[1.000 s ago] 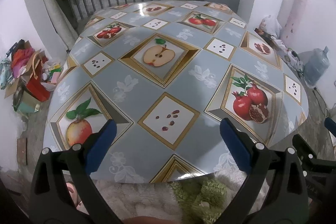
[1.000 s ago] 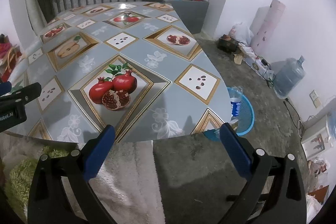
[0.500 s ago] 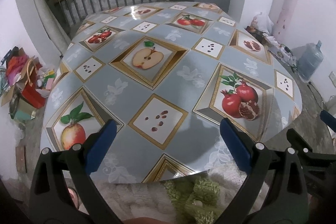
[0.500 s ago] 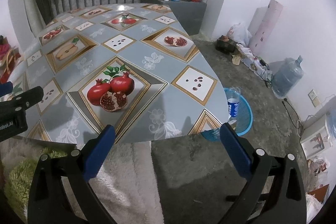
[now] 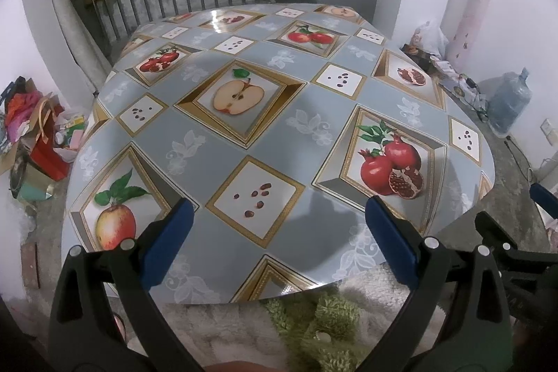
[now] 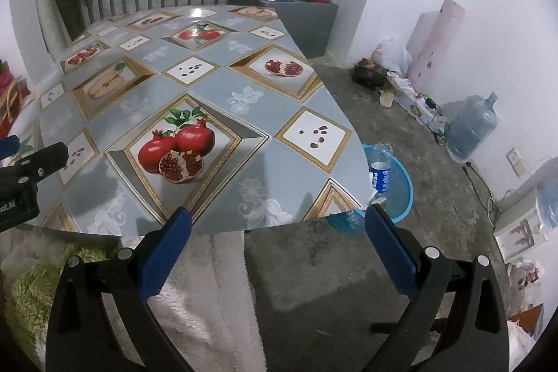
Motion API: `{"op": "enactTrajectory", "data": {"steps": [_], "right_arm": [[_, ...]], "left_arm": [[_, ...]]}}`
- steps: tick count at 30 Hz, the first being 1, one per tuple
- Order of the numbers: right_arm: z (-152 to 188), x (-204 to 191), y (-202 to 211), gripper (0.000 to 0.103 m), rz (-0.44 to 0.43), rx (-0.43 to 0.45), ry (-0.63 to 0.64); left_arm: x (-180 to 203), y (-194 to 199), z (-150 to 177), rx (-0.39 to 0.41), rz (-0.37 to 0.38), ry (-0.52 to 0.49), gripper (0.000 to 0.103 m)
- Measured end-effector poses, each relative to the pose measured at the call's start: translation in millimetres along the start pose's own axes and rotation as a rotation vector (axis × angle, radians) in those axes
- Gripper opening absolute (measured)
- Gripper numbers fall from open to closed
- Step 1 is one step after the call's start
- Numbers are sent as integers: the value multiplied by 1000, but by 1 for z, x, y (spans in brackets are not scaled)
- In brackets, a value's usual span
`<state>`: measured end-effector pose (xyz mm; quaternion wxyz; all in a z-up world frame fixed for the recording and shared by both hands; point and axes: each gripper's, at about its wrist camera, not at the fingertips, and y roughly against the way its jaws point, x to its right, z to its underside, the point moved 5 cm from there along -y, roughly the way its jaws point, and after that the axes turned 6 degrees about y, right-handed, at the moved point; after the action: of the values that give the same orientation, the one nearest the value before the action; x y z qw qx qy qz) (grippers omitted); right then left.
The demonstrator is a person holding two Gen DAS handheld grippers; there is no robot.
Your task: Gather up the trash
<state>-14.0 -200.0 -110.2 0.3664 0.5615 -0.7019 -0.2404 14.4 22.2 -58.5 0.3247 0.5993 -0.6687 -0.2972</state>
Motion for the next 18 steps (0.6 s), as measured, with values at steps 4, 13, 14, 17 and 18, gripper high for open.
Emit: {"op": "enactTrajectory", "data": {"steps": [4, 13, 14, 17, 18], "right_arm": [[0, 1, 0, 97, 1, -1, -5], [0, 1, 0, 97, 1, 2, -2], [0, 1, 0, 97, 2, 2, -1], [0, 1, 0, 97, 2, 1, -3], [0, 1, 0, 97, 2, 1, -3]], "left_arm": [[0, 0, 0, 1, -1, 0, 94], [0, 0, 0, 1, -2, 1, 94], [0, 0, 0, 0, -2, 0, 94], [0, 0, 0, 0, -2, 0, 94], [0, 0, -1, 1, -1, 1, 94]]}}
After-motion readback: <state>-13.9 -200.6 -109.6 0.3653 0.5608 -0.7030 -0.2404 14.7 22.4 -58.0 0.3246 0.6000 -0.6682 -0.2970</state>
